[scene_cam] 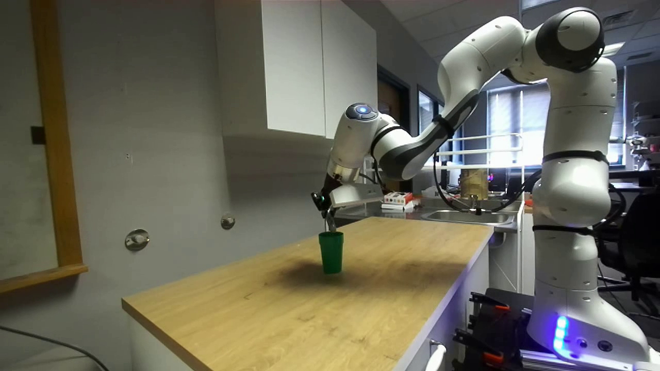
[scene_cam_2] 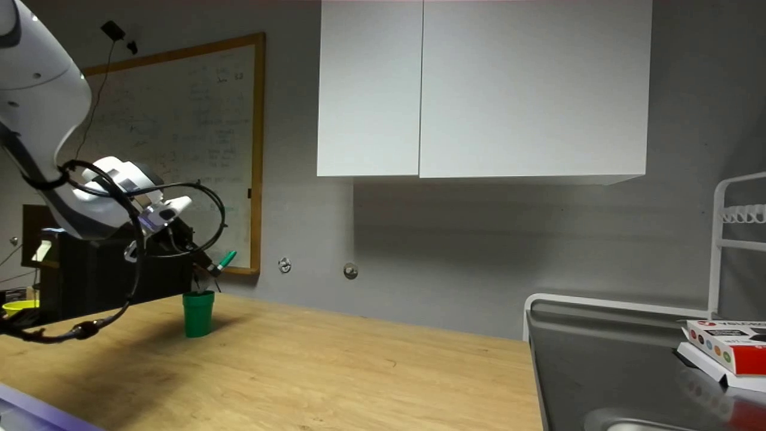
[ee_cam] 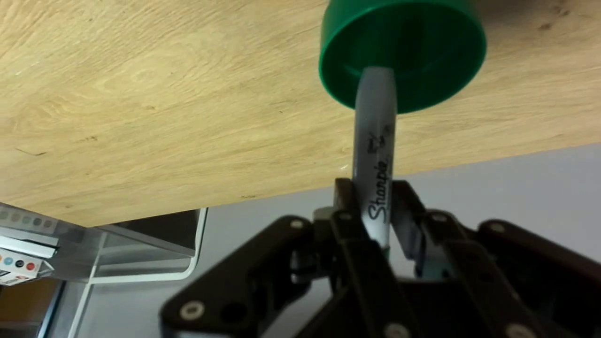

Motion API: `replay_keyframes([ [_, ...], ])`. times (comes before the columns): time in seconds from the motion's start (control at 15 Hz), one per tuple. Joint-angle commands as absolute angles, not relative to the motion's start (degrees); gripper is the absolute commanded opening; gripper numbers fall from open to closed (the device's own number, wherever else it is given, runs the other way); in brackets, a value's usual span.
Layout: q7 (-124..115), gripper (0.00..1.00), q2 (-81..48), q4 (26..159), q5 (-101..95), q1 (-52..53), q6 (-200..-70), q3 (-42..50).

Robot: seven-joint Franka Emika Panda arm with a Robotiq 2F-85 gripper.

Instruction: Put the marker into the cup.

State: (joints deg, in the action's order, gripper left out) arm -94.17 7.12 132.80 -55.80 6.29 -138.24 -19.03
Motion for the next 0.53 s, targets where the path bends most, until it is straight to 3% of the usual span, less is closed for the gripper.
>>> replay_keyframes([
  [0.0,-95.40,0.06,5.77,132.66,-57.17,8.18,-137.11,-17.35],
  [0.4,-95.74,0.06,4.76,132.31,-58.80,9.50,-134.99,-17.02],
  [0.47,-95.81,0.19,4.70,132.21,-59.23,9.67,-134.48,-17.08],
])
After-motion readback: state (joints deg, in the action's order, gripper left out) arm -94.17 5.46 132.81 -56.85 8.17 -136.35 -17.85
